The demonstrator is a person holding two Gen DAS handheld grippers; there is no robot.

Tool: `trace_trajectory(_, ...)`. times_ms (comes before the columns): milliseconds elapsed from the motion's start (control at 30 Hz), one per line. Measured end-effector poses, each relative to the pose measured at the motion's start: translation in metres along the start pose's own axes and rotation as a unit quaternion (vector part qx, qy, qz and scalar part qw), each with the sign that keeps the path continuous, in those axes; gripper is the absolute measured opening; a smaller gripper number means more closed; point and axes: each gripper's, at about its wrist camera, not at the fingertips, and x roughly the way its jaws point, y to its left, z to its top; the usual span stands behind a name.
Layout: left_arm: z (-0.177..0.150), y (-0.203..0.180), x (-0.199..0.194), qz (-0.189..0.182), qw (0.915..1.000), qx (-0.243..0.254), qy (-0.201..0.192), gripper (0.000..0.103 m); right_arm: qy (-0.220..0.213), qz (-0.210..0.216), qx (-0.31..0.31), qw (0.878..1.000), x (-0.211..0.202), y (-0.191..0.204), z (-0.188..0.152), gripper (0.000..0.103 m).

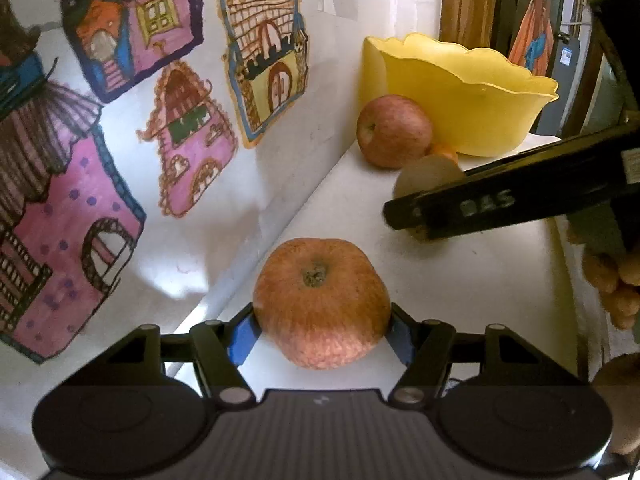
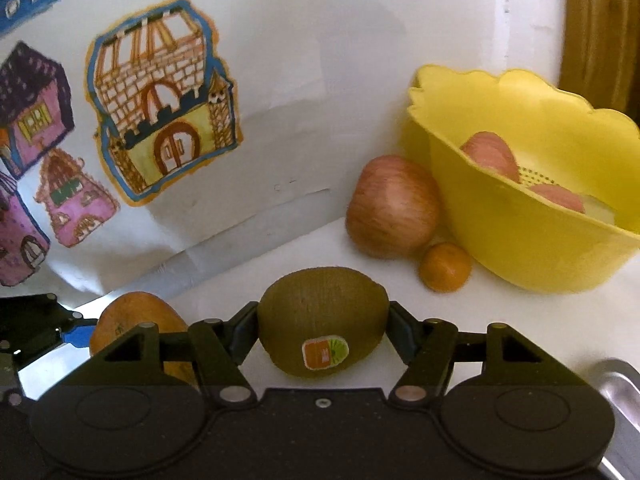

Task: Organize fruits
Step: 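Close the left tool on the apple while the right tool closes on the kiwi, then carry the apple with the left tool while the right tool carries the kiwi toward the tray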

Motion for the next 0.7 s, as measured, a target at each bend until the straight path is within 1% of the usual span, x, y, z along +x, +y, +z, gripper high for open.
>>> trace_trajectory(300,-0.005,-0.011,-0.007,-0.006,1.0000,0.000,-0.004,0.070,0.000,-0.014,0.010,1.000,-0.026,-0.003,-0.008,0.068)
trace_trajectory(500,-0.005,-0.020,-0.014,-0.010,0.9999,0.003,-0.011,0.070,-0.017,-0.019,0.025,0.999,-0.048,-0.008,-0.015,0.068)
trace_trajectory(700,-0.008,-0.034,-0.015,-0.011,0.9996,0.018,-0.018,0.070,-0.027,-0.029,0.031,0.999,-0.072,-0.012,-0.016,0.068)
